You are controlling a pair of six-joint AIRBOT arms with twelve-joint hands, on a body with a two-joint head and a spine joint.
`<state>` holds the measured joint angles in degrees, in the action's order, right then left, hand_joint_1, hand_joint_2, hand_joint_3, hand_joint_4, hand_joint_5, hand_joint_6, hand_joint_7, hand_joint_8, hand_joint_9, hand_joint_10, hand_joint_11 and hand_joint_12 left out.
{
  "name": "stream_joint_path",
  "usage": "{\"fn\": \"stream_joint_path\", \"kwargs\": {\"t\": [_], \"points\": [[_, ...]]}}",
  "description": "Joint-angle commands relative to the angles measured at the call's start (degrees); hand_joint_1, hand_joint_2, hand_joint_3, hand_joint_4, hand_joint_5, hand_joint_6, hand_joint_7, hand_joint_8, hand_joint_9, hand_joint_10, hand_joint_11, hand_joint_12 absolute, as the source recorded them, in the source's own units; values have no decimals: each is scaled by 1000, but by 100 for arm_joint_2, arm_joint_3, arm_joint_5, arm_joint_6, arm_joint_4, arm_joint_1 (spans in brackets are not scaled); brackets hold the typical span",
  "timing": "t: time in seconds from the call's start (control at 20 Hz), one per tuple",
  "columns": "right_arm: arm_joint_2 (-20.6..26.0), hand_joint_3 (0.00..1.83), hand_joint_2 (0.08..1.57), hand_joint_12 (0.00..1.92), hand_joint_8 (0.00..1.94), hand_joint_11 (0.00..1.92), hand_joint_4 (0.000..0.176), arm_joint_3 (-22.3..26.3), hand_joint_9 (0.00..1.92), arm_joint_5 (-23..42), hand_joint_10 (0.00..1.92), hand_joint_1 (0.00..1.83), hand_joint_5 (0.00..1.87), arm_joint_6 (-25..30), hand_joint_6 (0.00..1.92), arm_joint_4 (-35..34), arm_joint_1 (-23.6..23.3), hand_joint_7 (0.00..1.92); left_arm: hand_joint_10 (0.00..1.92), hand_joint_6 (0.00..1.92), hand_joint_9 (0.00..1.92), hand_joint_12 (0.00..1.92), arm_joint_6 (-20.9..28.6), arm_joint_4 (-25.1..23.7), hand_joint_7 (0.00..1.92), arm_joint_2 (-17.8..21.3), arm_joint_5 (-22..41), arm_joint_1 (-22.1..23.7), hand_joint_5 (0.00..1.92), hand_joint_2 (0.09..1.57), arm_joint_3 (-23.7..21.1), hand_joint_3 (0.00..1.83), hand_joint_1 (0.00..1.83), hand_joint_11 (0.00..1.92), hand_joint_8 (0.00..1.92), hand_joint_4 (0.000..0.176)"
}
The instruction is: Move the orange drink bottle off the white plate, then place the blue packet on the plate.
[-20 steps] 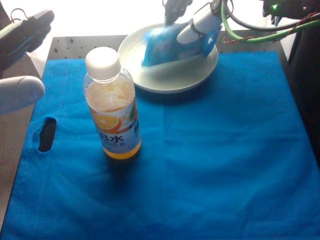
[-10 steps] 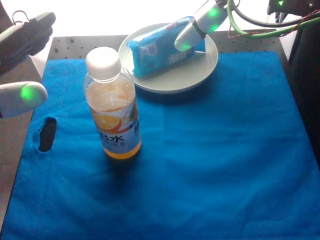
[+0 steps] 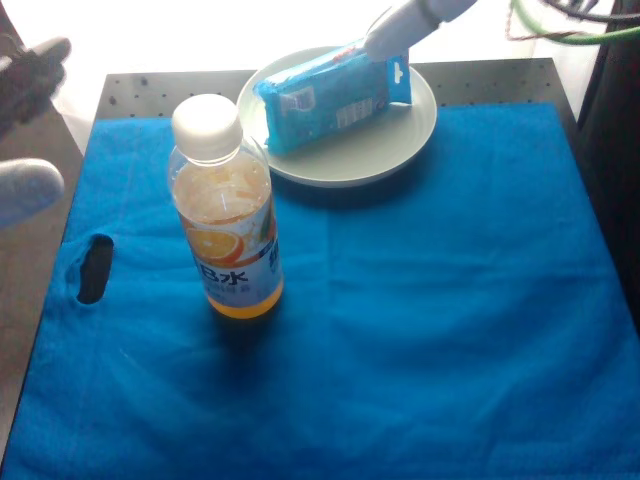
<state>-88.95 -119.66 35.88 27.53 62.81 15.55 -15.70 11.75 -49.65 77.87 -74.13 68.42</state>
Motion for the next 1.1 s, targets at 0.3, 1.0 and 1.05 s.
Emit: {"fn": "stream_joint_path", "kwargs": {"t": [0.3,1.0,1.05], "points": [[1124,0,531,342,1,0,176,1708,44,891,0,799,0,-1224,0,-1365,-115,46,0,0,0,0,-163,863,0,314,1595,-416,0,943,-167,0,424,0,0,176],[2521,0,620,435,6,0,176,3447,122,4368,6,843,0,-3369,0,-5480,1958,153,16,18,119,40,-987,412,141,650,2135,834,58,917,-434,6,394,75,5,0],[2561,0,620,435,6,0,176,3500,122,4598,6,843,0,-3370,0,-5583,2029,153,16,18,119,40,-1030,288,141,650,2135,991,58,917,-430,6,394,75,5,0]]}}
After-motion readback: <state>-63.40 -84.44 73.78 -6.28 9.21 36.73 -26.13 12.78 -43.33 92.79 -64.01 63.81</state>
